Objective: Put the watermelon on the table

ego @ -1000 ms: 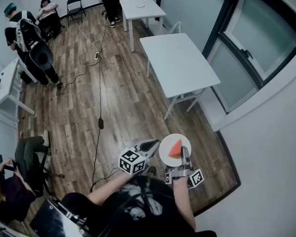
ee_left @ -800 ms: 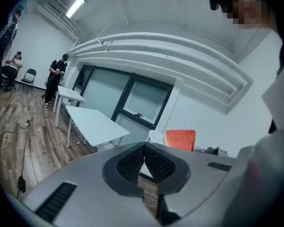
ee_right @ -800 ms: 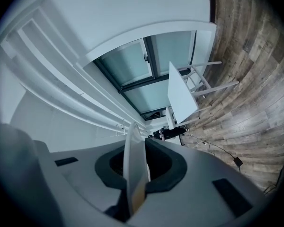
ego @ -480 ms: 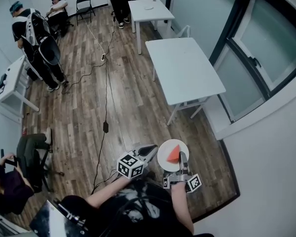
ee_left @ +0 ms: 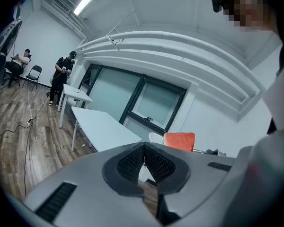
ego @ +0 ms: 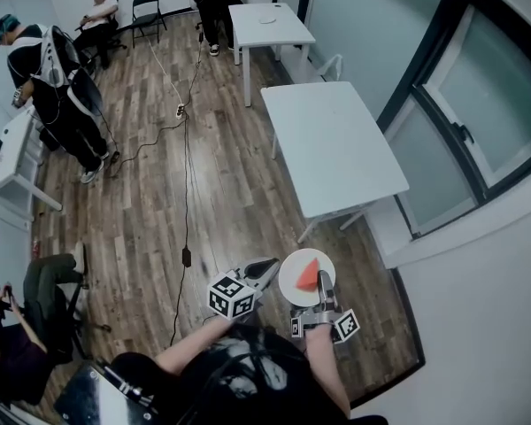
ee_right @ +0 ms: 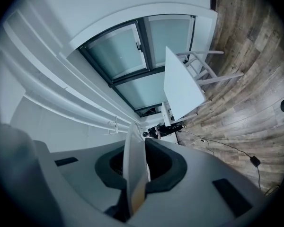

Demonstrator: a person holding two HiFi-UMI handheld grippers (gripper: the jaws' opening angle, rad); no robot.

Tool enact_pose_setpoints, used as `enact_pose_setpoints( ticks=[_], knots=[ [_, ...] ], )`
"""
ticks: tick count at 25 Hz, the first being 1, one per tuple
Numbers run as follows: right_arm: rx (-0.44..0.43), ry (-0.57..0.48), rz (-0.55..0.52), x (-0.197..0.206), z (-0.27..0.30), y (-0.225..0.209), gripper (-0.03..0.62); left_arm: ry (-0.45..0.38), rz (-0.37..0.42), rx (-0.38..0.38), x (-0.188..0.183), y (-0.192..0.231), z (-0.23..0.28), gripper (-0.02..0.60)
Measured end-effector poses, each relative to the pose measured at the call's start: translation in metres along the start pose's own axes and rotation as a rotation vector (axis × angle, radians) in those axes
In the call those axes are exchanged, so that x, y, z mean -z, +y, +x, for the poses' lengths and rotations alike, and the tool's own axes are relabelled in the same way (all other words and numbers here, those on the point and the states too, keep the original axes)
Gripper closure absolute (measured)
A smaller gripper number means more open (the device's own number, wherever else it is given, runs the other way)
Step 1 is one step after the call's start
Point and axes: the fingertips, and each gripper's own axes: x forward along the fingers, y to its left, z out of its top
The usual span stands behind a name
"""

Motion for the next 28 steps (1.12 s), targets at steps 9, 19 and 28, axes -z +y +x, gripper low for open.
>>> enact_pose_setpoints(
  ticks=[9,19,28],
  knots=[
    [-0.001,-0.036,-0.013,0.018,0.078,-0.011,0.560,0.000,-0.014,0.055,-0.041,0.076,0.021,0.575],
    [0.035,-0.075,0.001,-0.023,0.150,-0.029,0.560,0.040,-0.118,0.092,-0.054,0.128,0.079,0.575],
    [0.018,-0.017,0.001,-0.075,0.251,-0.016,0.560,0.039,-0.066,0.053,-0.111,0.172,0.161,0.575]
  ],
)
